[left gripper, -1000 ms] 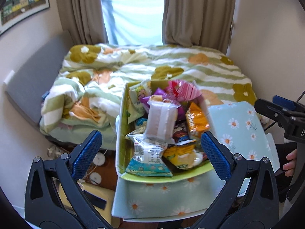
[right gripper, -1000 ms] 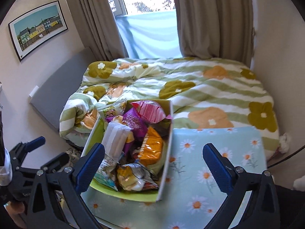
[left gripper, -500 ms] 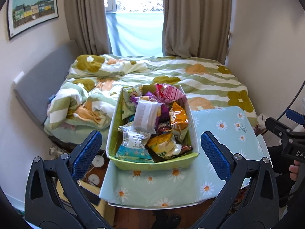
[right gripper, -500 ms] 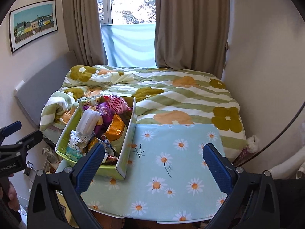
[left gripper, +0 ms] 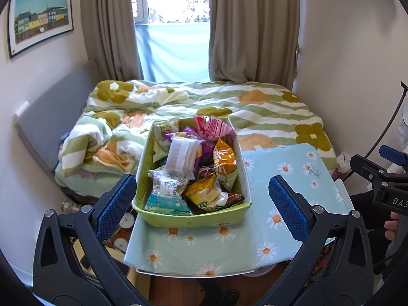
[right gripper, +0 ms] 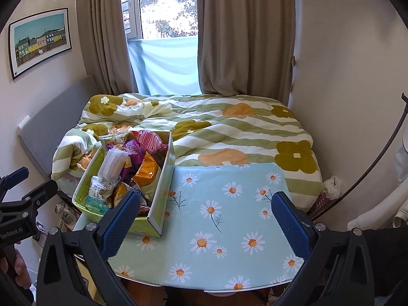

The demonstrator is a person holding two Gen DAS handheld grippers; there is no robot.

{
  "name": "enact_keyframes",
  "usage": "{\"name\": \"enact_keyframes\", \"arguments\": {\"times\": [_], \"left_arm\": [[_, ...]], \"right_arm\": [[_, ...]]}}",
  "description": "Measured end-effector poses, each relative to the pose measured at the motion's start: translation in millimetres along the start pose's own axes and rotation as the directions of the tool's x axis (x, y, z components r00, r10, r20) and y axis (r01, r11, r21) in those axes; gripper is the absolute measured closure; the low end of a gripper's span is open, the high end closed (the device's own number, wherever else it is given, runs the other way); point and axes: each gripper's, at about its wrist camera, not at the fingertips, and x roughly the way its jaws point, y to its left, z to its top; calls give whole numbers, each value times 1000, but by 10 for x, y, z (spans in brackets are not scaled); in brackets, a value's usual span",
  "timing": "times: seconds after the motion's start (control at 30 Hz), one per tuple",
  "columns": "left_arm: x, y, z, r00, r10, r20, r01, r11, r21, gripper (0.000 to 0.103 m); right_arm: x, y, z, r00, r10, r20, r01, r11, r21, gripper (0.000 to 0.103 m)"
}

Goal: Organize snacks

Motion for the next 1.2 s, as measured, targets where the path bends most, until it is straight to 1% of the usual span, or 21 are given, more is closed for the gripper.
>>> {"name": "enact_keyframes", "arguments": {"times": [0.47,1.2], "left_arm": [[-73,23,-3,1000,1,12,-1,1000,1,0],[-69,24,32,1000,0,13,0,1000,-4,0]], "right_arm": [[-66,1,22,1000,-2,11,2,1000,-1,0],[-68,29,22,1000,-2,12,2,1000,-2,0]]}}
